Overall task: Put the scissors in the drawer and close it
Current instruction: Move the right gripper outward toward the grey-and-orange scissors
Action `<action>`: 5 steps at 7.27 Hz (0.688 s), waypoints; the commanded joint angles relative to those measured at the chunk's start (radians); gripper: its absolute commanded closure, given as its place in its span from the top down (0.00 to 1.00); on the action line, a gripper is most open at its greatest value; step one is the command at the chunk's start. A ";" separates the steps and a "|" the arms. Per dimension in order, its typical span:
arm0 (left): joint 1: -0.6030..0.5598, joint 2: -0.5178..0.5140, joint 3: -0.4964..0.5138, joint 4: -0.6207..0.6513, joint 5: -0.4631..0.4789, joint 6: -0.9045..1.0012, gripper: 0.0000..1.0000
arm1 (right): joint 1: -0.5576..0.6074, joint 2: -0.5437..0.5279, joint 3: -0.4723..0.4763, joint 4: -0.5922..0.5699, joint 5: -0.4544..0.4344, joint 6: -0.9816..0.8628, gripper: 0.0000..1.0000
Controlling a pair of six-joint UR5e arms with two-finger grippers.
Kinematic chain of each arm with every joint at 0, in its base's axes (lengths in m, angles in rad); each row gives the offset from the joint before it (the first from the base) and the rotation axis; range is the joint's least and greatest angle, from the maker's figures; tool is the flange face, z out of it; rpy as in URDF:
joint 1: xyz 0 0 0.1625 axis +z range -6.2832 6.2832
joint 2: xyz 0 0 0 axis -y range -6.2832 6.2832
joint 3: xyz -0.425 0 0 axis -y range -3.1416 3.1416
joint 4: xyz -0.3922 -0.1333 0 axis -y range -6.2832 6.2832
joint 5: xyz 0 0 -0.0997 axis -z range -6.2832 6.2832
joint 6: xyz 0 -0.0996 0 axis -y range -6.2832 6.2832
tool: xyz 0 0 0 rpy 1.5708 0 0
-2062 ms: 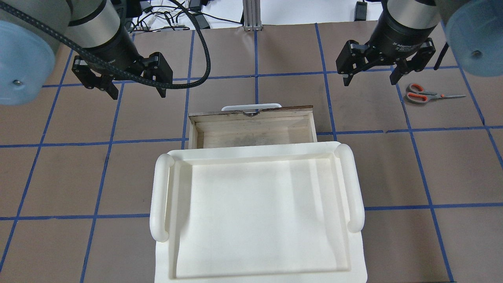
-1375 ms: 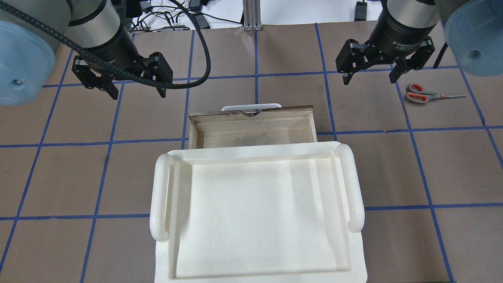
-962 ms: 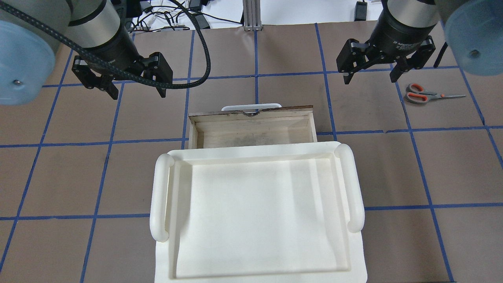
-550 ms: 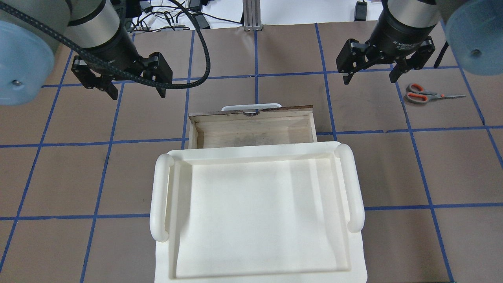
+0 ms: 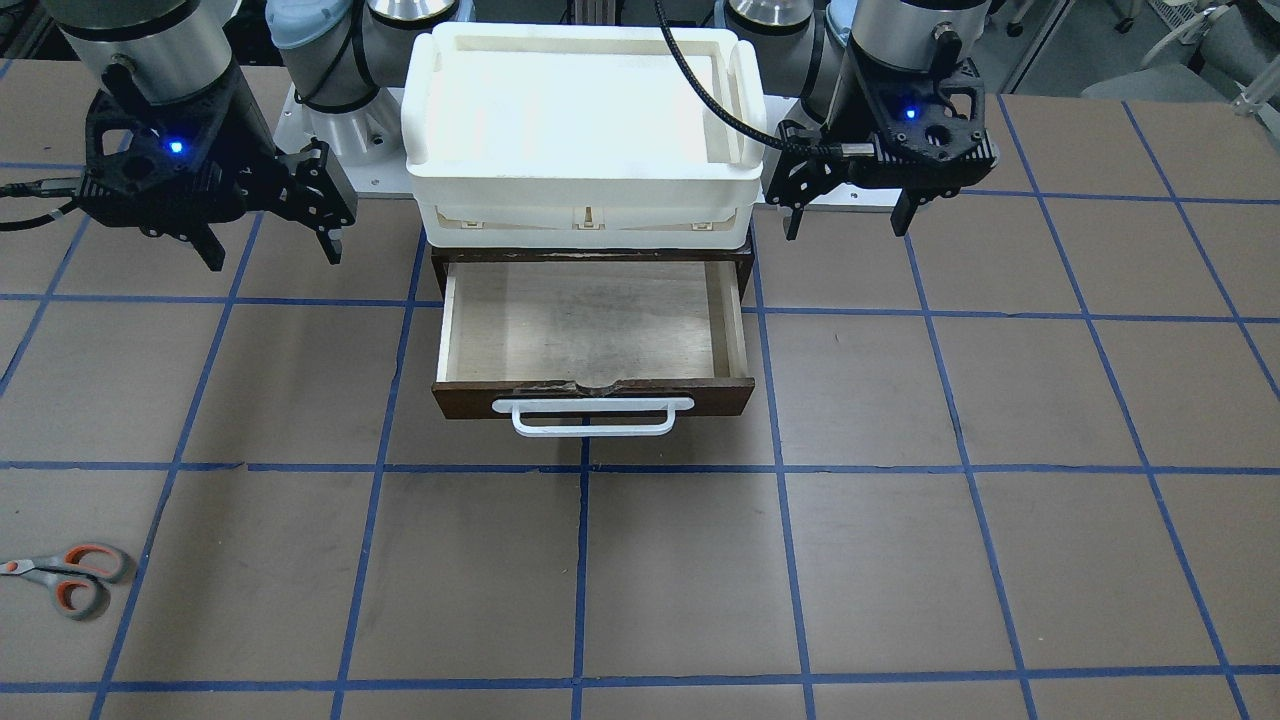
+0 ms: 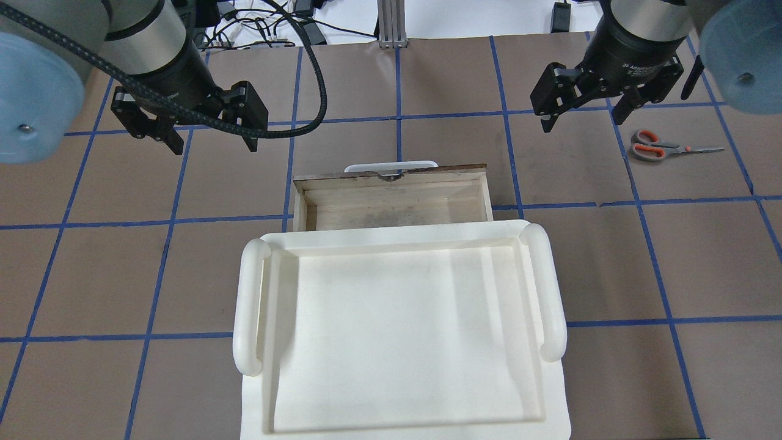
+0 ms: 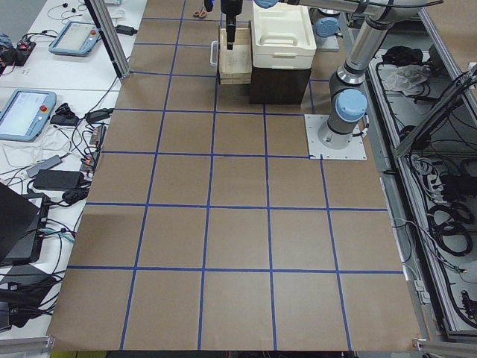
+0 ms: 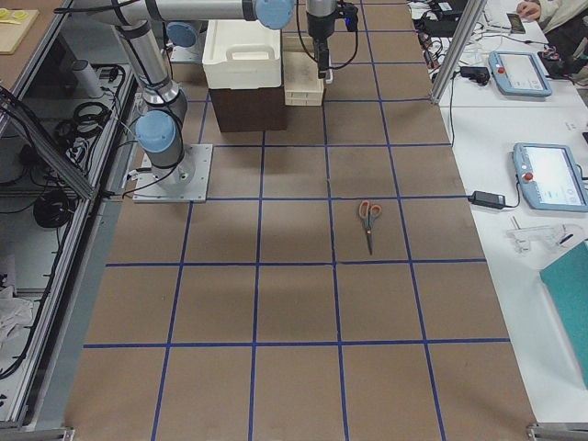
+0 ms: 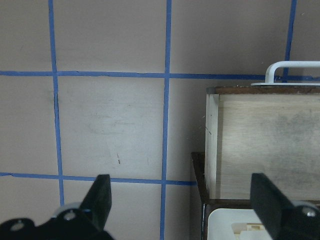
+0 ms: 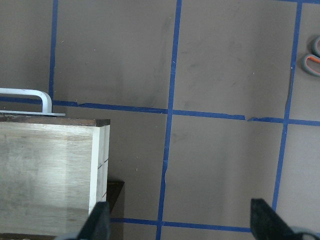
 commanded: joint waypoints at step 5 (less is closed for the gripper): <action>0.000 0.000 0.000 0.000 0.000 0.000 1.00 | -0.170 0.008 -0.001 -0.015 0.002 -0.406 1.00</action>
